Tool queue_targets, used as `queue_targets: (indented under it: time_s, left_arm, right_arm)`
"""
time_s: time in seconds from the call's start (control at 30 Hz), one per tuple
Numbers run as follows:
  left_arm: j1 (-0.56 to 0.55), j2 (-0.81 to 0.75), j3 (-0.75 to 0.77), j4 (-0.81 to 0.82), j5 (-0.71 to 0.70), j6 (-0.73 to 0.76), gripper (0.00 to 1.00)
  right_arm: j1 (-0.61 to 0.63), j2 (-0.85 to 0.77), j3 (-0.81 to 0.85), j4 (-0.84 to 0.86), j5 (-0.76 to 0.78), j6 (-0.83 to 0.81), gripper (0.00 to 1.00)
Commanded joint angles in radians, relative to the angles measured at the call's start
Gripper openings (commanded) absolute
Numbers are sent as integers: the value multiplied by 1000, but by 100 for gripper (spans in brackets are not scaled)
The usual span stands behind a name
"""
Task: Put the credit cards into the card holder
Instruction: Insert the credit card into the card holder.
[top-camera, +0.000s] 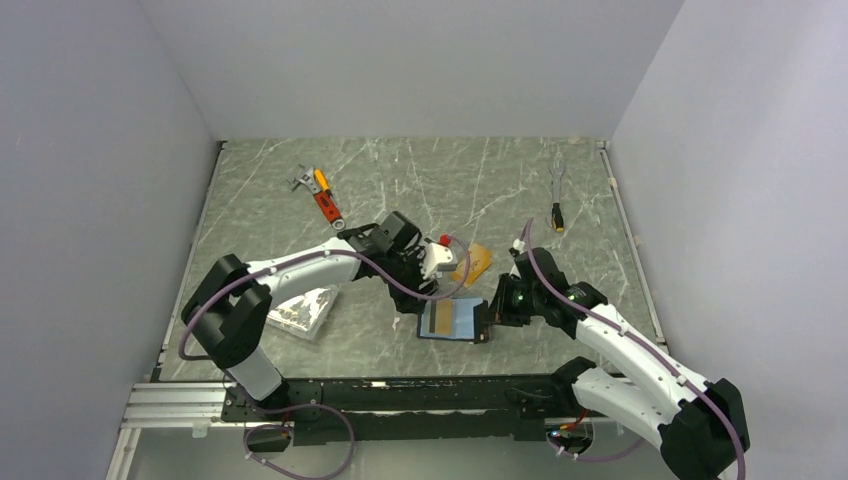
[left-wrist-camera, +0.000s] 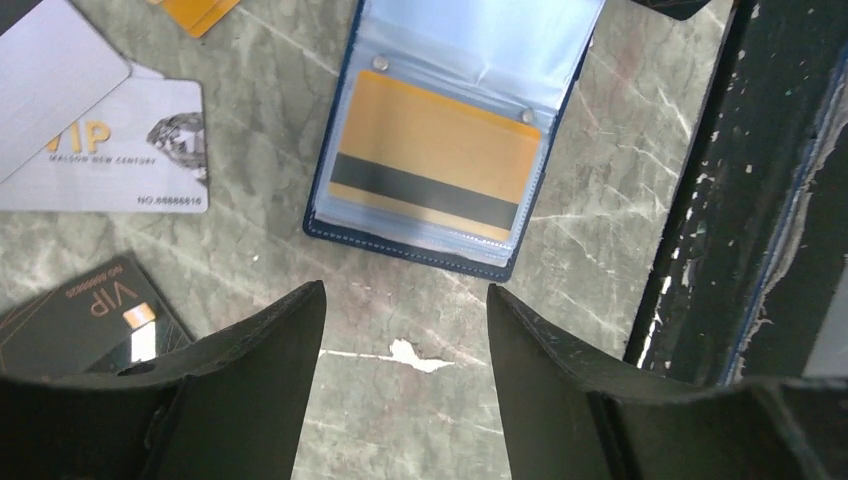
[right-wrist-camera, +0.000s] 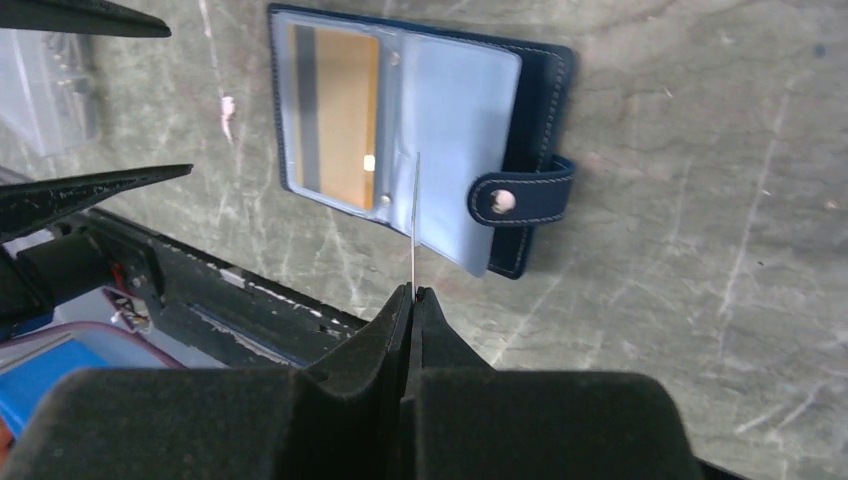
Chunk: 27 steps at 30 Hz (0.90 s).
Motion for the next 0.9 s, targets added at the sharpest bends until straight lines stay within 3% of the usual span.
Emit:
queue_targets:
  time_s: [0.0, 0.67, 0.7, 0.87]
  left_arm:
    - [-53, 24, 38, 39, -68, 69, 65]
    - [-122, 138, 71, 44, -173, 160, 49]
    - [-123, 137, 68, 44, -177, 161, 49]
    - [-124, 143, 67, 40, -186, 169, 46]
  right_arm:
    - [-4, -12, 2, -93, 68, 15, 0]
    - [3, 42, -36, -59, 82, 51, 0]
    - [5, 46, -101, -56, 86, 52, 0]
    - [11, 68, -32, -37, 87, 50, 0]
